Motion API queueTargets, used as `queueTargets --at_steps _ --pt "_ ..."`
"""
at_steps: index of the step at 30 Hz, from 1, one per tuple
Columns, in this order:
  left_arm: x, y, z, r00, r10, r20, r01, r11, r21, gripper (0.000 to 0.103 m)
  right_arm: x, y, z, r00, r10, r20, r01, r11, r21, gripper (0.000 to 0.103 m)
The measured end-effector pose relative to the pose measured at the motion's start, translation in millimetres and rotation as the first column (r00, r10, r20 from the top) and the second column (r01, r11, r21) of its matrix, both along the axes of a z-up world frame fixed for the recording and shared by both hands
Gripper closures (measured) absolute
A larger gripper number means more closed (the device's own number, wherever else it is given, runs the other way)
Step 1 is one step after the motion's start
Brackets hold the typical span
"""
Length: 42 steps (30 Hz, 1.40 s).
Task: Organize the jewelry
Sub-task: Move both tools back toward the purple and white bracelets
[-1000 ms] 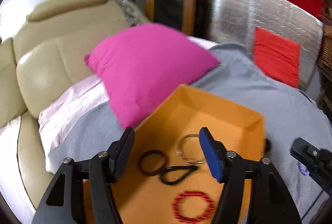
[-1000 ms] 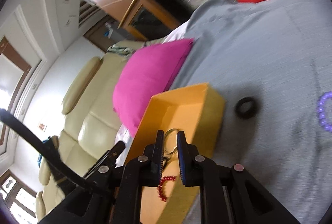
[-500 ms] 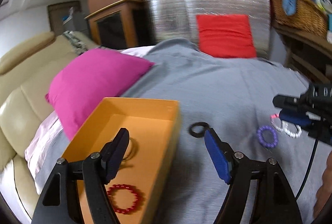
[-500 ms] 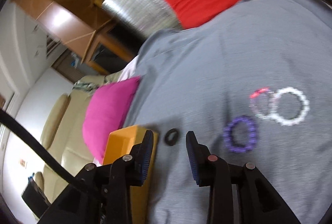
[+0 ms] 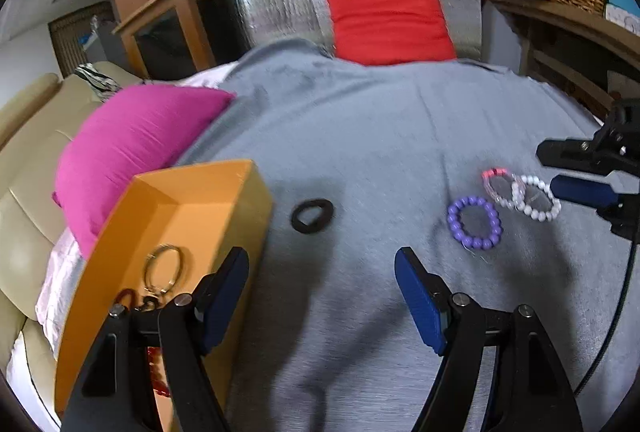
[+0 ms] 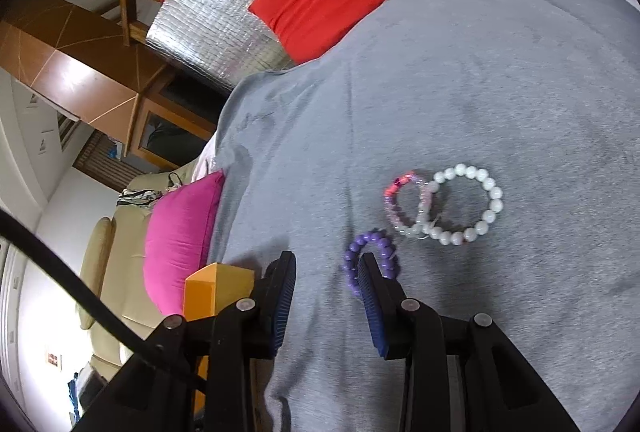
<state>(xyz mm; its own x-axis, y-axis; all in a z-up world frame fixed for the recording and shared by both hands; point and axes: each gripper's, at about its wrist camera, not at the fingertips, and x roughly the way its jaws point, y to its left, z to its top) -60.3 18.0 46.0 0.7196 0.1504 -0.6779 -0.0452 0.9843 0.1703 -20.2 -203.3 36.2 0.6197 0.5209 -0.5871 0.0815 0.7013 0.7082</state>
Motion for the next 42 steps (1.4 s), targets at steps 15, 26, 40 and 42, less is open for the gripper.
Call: queueTargets --at_steps 15,26,40,42 --pt "25 0 -23 0.992 0.045 -0.12 -0.058 0.993 -0.105 0.027 -13 -54 -8 0.998 -0.039 -0.054 0.038 0.999 -0.031 0.068" --pt "33 -11 -33 0.988 0.033 -0.152 -0.048 0.994 -0.099 0.027 -15 -80 -14 0.993 -0.066 -0.095 0.065 0.998 -0.021 0.068" --pt "34 -17 -34 0.987 0.005 -0.162 -0.021 0.995 -0.099 0.027 -3 -83 -27 0.984 -0.101 -0.147 0.094 0.994 -0.054 0.068" --pt "34 -16 -35 0.986 0.003 -0.165 -0.02 0.995 -0.1 0.027 -1 -83 -28 0.983 -0.104 -0.151 0.096 0.994 -0.061 0.068"
